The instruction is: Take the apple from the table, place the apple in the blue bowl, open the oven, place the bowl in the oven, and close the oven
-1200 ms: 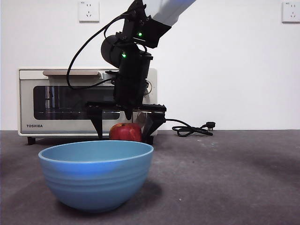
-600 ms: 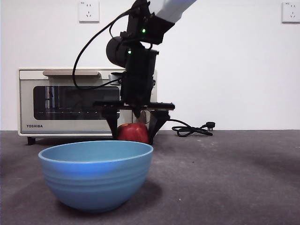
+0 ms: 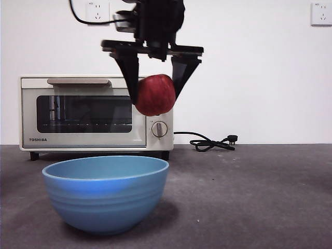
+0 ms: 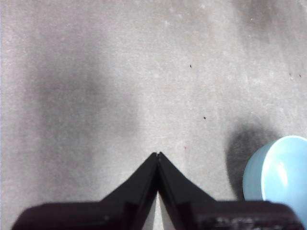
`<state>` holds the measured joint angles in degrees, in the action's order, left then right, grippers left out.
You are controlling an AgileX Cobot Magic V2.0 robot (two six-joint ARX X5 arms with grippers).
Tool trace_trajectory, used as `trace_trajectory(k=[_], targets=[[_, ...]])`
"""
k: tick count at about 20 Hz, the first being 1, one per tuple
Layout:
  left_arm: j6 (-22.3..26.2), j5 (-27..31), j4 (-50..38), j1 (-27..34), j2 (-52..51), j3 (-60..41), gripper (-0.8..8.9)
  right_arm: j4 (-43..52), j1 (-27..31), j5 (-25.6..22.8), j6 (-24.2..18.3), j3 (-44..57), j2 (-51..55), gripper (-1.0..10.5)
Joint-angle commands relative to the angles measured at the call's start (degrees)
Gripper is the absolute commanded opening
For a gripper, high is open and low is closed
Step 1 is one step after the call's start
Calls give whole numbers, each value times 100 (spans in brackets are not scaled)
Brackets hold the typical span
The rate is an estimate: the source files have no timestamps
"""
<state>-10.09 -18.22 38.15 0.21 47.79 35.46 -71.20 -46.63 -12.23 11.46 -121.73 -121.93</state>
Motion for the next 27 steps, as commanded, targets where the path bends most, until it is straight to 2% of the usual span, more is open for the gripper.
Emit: trace_trajectory(k=[1, 6, 10, 15, 20, 24, 27], targets=[[85, -17, -9, -13, 11, -9, -4, -146, -354, -114, -254, 44, 271, -12], [85, -17, 2, -13, 11, -9, -4, 92, -1036, -114, -306, 684, 855, -12], [85, -17, -2, -13, 11, -9, -4, 1099, -1432, -74, -39, 2396, 1812, -12], [85, -20, -4, -13, 11, -9, -4, 2927, -1576, 802, 625, 4363, 2664, -12], [87, -17, -7, -13, 11, -9, -4, 3731, -1598, 839, 855, 5176, 2651, -12], [87, -17, -11, -13, 11, -9, -4, 3939, -1593, 841, 962, 5482, 2629, -12], [85, -20, -11, -13, 13, -9, -4, 4175, -1596, 1034, 1019, 5659, 2583, -12]])
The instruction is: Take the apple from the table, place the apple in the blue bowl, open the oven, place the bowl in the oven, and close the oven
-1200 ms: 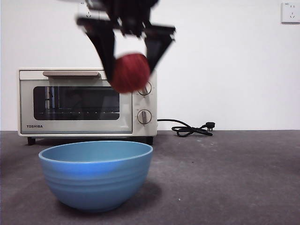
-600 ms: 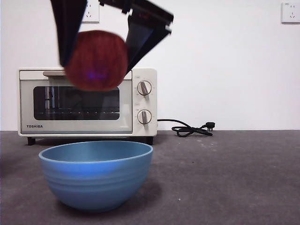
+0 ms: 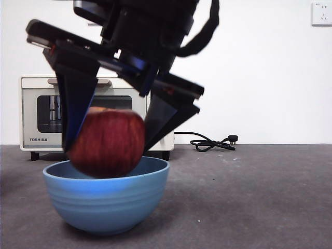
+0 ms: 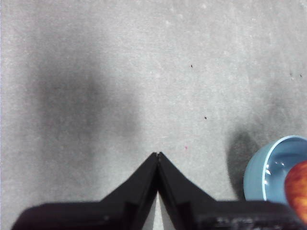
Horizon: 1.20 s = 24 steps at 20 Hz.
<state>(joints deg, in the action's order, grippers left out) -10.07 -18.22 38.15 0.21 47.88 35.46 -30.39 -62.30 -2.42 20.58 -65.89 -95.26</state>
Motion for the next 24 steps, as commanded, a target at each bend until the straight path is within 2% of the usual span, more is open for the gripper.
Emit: trace_trajectory(k=[1, 5, 8, 9, 12, 19, 24], targets=[[83, -20, -13, -13, 2, -9, -4, 81, -28, 52, 177, 74, -120, 14], [83, -20, -11, -13, 2, -9, -4, 79, -26, 31, 201, 83, -334, 258], [83, -20, -7, -13, 2, -9, -4, 61, -33, -28, 350, 83, -422, 264], [83, -20, -7, -13, 2, -9, -4, 68, -35, -57, 352, 83, -422, 312], [83, -20, -7, -15, 4, -9, -4, 70, -35, -101, 330, 83, -422, 638], [83, -20, -20, -13, 2, -9, -4, 262, -35, -98, 389, 42, -422, 661], [83, -20, -229, -13, 2, -4, -4, -190, -37, -98, 387, -463, -420, 658]])
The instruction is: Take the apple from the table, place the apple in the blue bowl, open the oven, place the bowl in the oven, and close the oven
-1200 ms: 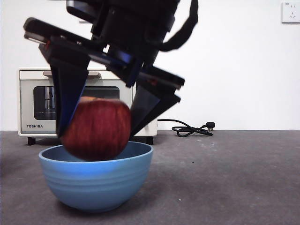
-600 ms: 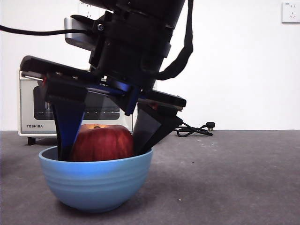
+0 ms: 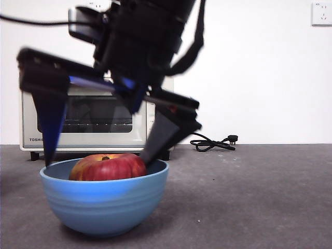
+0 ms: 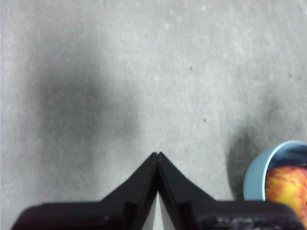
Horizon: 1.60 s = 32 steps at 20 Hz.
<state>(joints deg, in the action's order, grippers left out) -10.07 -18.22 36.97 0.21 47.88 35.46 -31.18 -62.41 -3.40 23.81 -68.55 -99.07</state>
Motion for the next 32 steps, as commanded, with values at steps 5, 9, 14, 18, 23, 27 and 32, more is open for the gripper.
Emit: trace_trajectory(k=[5, 9, 14, 18, 23, 27, 32], targets=[[160, -20, -238, -13, 302, 439, -5, -793, -31, -109, 24, -597, 422, 391], [262, -20, -234, -13, 1187, 1589, -5, -1397, -31, -1233, -7, -592, 1239, 24], [282, -28, -232, -13, 2682, 3464, -5, -2330, 131, -2417, 11, -538, 2216, -7], [273, -391, -181, -15, 3797, 4710, -5, -2627, 350, -2555, 216, -227, 2811, -7], [251, -428, -15, -15, 4765, 5672, -5, -2507, 551, -2380, 984, 1082, 3722, -7], [249, -413, -72, -13, 5167, 5873, -5, -1840, 553, -1580, 1639, 2120, 4454, -7], [144, -177, -142, -15, 5418, 5873, -5, -1558, 549, -1349, 1880, 2483, 4922, -7]])
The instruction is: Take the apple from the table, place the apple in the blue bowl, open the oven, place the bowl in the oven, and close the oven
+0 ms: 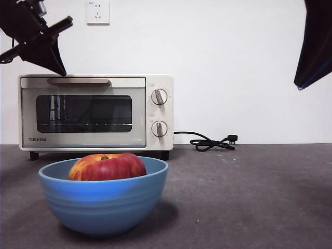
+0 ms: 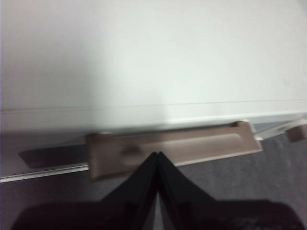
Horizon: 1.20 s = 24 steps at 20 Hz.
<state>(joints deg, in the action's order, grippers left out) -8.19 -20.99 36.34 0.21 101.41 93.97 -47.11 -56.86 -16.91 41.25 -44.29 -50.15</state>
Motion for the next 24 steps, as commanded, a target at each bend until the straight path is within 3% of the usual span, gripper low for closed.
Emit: trace_trajectory(k=[1, 18, 24], targets=[[-55, 173, -98, -26, 74, 22, -5, 48, -7, 0, 127, 57, 37, -7], [428, 297, 789, -326, 168, 20, -6, 81, -7, -63, 63, 57, 52, -7], [350, -564, 608, -337, 155, 20, -6, 63, -7, -44, 63, 57, 52, -7]])
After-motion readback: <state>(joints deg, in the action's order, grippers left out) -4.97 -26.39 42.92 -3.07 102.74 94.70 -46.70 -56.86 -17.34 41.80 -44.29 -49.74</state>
